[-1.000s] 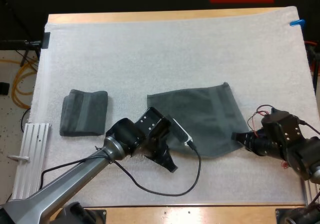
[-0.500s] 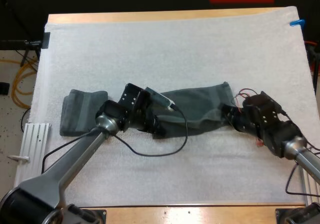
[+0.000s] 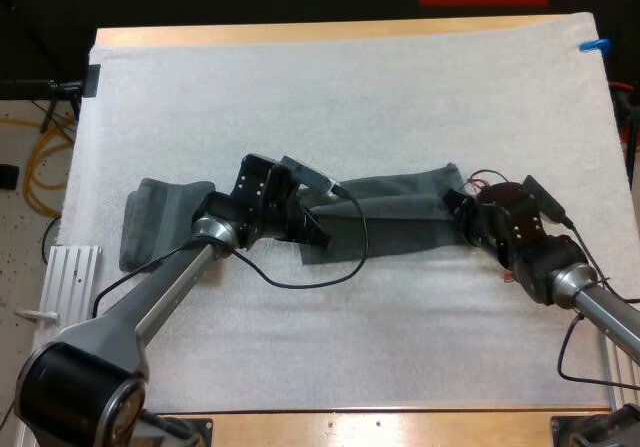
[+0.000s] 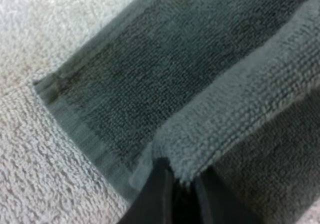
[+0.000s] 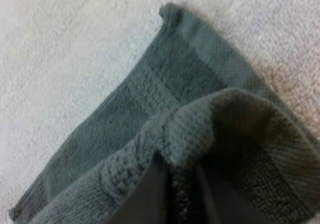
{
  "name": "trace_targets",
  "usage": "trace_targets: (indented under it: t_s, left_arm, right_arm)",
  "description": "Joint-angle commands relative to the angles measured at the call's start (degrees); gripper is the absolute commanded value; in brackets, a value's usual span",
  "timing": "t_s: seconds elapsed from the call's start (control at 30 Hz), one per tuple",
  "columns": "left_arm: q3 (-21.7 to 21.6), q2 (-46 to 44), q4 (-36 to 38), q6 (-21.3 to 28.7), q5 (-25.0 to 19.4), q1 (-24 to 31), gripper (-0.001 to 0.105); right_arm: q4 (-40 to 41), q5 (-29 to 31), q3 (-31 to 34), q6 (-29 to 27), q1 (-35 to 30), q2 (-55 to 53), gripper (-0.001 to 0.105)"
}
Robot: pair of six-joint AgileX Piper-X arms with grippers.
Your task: Pick towel from pile fold and stack
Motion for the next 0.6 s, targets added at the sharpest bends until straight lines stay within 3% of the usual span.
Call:
trace_targets:
  t_s: [0.0, 0.13, 0.2, 0.3, 0.43, 0.57]
  left_arm:
    - [0.0, 0.2, -0.2, 0.1, 0.0, -0.1, 0.000]
    - [0.0, 0.6, 1.2, 0.1, -2.7, -0.1, 0.000]
    - [0.0, 0.6, 2.1, 0.1, -4.9, -0.1, 0.000]
    - [0.0, 0.6, 2.1, 0.5, -5.9, -0.1, 0.000]
    - [0.0, 0.6, 2.1, 0.5, -5.9, -0.1, 0.006]
    - [0.0, 0.6, 1.2, 2.4, -5.9, -0.1, 0.025]
  right_arm:
    - [-0.4, 0.0, -0.1, 0.0, -0.5, 0.5, 0.001]
    - [-0.6, -3.1, -0.1, 0.0, -1.7, 2.1, 0.019]
    - [-1.5, -4.9, -0.1, 0.0, -2.9, 3.3, 0.035]
    - [-4.1, -8.0, -0.1, 0.0, -4.2, 4.5, 0.051]
    - [-9.1, -11.0, -0.1, 0.0, -5.6, 5.0, 0.057]
    - [-14.9, -12.2, -0.1, -0.3, -6.3, 5.0, 0.057]
